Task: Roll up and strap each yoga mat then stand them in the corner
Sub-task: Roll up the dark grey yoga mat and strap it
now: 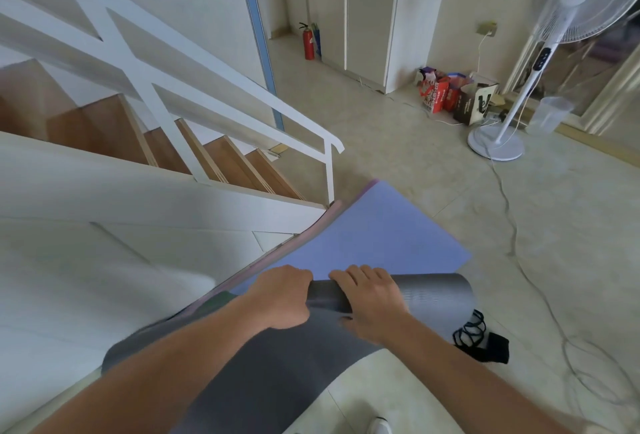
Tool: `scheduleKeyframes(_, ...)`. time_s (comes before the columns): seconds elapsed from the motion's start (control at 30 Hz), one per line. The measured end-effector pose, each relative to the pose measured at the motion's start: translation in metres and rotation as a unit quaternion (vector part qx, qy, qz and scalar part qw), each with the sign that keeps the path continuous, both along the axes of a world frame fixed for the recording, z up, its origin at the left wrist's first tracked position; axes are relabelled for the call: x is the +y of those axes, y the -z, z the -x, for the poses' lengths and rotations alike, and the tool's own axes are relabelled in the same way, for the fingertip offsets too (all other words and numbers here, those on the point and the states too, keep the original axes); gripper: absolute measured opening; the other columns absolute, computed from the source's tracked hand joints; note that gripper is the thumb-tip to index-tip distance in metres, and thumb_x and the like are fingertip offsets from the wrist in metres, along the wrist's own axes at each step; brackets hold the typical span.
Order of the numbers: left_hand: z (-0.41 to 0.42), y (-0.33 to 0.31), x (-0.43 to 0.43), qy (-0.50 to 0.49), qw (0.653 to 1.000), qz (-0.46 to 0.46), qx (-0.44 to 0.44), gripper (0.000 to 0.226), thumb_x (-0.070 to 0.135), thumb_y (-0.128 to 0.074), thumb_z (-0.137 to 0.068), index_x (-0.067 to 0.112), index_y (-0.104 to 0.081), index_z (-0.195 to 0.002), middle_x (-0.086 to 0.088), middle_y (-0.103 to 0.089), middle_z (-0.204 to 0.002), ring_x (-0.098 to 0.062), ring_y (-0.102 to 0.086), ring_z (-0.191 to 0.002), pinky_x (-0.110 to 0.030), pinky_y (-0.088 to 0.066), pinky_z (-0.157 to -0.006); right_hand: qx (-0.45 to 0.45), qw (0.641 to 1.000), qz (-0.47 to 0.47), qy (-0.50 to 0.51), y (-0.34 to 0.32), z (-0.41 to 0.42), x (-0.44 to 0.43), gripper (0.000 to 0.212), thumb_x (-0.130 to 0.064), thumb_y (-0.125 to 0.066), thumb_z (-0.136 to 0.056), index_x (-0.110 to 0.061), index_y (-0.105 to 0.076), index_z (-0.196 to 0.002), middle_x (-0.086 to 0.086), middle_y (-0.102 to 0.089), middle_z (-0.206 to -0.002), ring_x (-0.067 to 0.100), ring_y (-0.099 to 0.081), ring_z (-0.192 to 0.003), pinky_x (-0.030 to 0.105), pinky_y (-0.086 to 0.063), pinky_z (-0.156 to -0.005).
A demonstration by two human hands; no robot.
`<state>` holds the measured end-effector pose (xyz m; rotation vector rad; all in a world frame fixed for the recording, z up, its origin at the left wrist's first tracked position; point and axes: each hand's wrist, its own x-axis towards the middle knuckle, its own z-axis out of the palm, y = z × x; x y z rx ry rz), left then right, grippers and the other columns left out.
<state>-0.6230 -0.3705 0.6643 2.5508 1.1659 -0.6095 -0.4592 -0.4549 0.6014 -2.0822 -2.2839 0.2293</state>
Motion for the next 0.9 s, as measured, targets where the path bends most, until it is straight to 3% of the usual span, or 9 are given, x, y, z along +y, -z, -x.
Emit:
scheduleKeyframes(0.07,0.001,-0.009,0.004,-0.008,0.996,0.090,0.014,0.016,0.017,-0.061,-0.080,0.024,-0.049,-0.089,0.003,-0.052,-0.085,-0.017,-0.054,-0.076,-0.028,-0.039,-0.059,-0.011,0.999,-0.037,0.000,0.004,0.005,-0.004,0.061,-0.043,-0.088,-0.047,-0.025,-0.062,-0.100,-0.005,-0.060,-0.078,0.017,-0.057,-0.064,0.029,-0.047,-0.058)
scheduleKeyframes(0.17,0.008,-0.016,0.005,0.000,0.989,0.142,0.044,0.024,0.028,-0.070,-0.077,0.026,-0.051,-0.091,0.004,-0.056,-0.088,-0.015,-0.057,-0.078,-0.032,-0.046,-0.066,0.035,0.998,0.043,-0.005,-0.007,0.010,-0.003,0.036,-0.031,-0.065,-0.080,-0.024,-0.051,-0.112,-0.001,-0.059,-0.093,0.021,-0.055,-0.078,0.030,-0.038,-0.065)
scheduleKeyframes(0.3,0.023,-0.007,-0.003,0.042,0.996,0.038,0.064,0.032,0.032,-0.066,-0.074,0.023,-0.048,-0.099,0.004,-0.057,-0.090,-0.016,-0.056,-0.077,-0.034,-0.050,-0.069,0.056,0.996,0.068,-0.032,-0.016,0.013,0.002,0.025,-0.029,-0.056,-0.083,-0.026,-0.043,-0.104,-0.004,-0.059,-0.090,0.021,-0.057,-0.076,0.032,-0.039,-0.064)
scheduleKeyframes(0.4,0.028,-0.001,-0.010,0.057,0.994,-0.041,0.078,0.035,0.029,-0.065,-0.078,0.020,-0.045,-0.105,0.003,-0.056,-0.095,-0.019,-0.053,-0.077,-0.032,-0.043,-0.066,0.043,0.995,0.073,-0.049,-0.017,0.019,0.003,0.024,-0.030,-0.056,-0.083,-0.025,-0.041,-0.102,-0.005,-0.059,-0.086,0.020,-0.056,-0.071,0.032,-0.038,-0.061)
scheduleKeyframes(0.53,0.032,0.016,-0.025,0.097,0.973,-0.197,0.067,0.064,0.038,-0.076,-0.075,0.015,-0.047,-0.127,-0.004,-0.054,-0.115,-0.028,-0.058,-0.098,-0.038,-0.044,-0.075,0.053,0.995,0.082,-0.029,-0.016,0.017,0.006,0.026,-0.031,-0.058,-0.083,-0.026,-0.042,-0.102,-0.006,-0.060,-0.086,0.019,-0.058,-0.074,0.033,-0.046,-0.067)
scheduleKeyframes(0.63,0.033,0.022,-0.030,0.113,0.961,-0.252,0.027,0.068,0.031,-0.094,-0.041,0.012,-0.064,-0.099,-0.005,-0.058,-0.080,-0.025,-0.057,-0.063,-0.035,-0.042,-0.055,0.072,0.992,0.104,-0.021,-0.023,0.014,0.005,0.028,-0.032,-0.060,-0.081,-0.028,-0.044,-0.103,-0.007,-0.062,-0.089,0.019,-0.059,-0.079,0.033,-0.048,-0.073)
scheduleKeyframes(0.77,0.021,0.003,-0.019,0.064,0.980,-0.187,0.037,0.038,0.027,-0.063,-0.086,0.015,-0.046,-0.118,0.000,-0.060,-0.097,-0.024,-0.063,-0.084,-0.032,-0.040,-0.063,0.038,0.999,0.035,0.004,-0.022,0.014,0.000,0.051,-0.037,-0.065,-0.082,-0.028,-0.043,-0.127,-0.005,-0.056,-0.113,0.021,-0.055,-0.102,0.035,-0.046,-0.089)
scheduleKeyframes(0.83,0.013,-0.014,-0.009,0.032,0.988,-0.154,0.002,0.036,0.025,-0.061,-0.083,0.016,-0.048,-0.115,0.003,-0.058,-0.088,-0.022,-0.061,-0.078,-0.031,-0.040,-0.063,-0.029,0.997,-0.056,0.033,-0.013,0.016,-0.006,0.079,-0.046,-0.078,-0.069,-0.023,-0.041,-0.134,-0.002,-0.056,-0.118,0.025,-0.058,-0.106,0.042,-0.046,-0.097)
scheduleKeyframes(0.9,0.007,-0.034,0.000,0.014,0.995,-0.096,-0.016,0.039,0.026,-0.065,-0.076,0.017,-0.051,-0.110,0.004,-0.057,-0.084,-0.019,-0.056,-0.073,-0.030,-0.039,-0.059,-0.048,0.984,-0.162,0.064,-0.009,0.015,-0.006,0.090,-0.037,-0.088,-0.050,-0.017,-0.047,-0.127,0.003,-0.063,-0.105,0.028,-0.064,-0.091,0.048,-0.053,-0.089)
